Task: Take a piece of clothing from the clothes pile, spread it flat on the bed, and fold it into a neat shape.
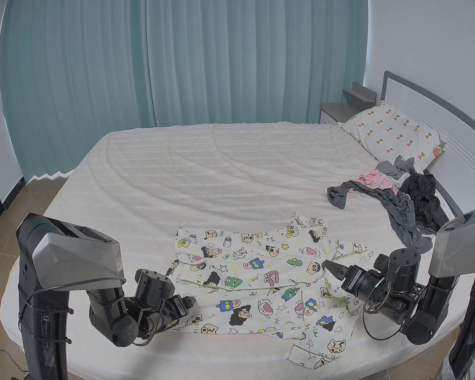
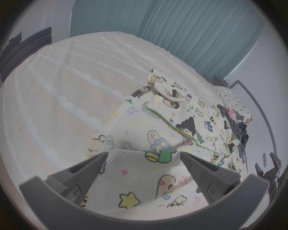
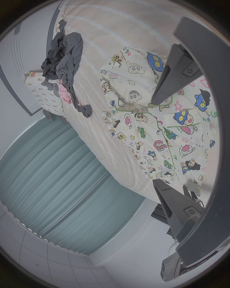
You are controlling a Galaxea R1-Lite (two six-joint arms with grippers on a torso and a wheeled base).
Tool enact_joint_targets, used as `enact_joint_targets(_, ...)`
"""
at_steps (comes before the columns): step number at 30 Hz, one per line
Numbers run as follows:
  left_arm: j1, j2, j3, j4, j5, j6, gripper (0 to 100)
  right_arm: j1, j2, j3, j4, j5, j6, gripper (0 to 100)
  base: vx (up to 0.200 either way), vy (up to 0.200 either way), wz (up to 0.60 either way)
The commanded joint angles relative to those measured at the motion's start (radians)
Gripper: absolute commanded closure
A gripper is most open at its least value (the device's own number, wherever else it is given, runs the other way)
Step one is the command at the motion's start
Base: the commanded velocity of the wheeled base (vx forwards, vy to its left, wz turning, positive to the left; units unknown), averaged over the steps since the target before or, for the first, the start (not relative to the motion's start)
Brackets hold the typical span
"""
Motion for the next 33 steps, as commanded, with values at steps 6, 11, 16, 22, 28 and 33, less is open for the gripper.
enact_joint_targets(6, -0.002, 0.002, -0.039, -0.006, 0.088, -0.070, 100, 0.001, -0.020, 0.019, -0.003, 0.001, -0.005, 0, 0.000, 0.000, 0.00)
enact_joint_targets(11, -0.002, -0.044, -0.052, -0.008, 0.144, -0.082, 100, 0.004, -0.046, 0.029, -0.001, 0.001, -0.007, 0, 0.000, 0.000, 0.00)
enact_joint_targets(16, -0.002, -0.088, -0.030, -0.103, 0.151, -0.074, 100, 0.006, -0.046, 0.029, -0.003, 0.001, -0.013, 0, 0.000, 0.000, 0.00)
enact_joint_targets(22, 0.010, -0.035, 0.027, -0.336, 0.144, 0.016, 100, 0.007, -0.047, 0.030, -0.003, 0.001, -0.015, 0, 0.000, 0.000, 0.00)
enact_joint_targets(28, 0.052, 0.071, 0.011, -0.442, 0.144, 0.076, 100, 0.009, -0.047, 0.035, -0.003, 0.001, -0.021, 0, 0.000, 0.000, 0.00)
enact_joint_targets(33, 0.090, 0.137, -0.007, -0.511, 0.137, 0.082, 100, 0.007, -0.046, 0.035, -0.003, 0.001, -0.021, 0, 0.000, 0.000, 0.00)
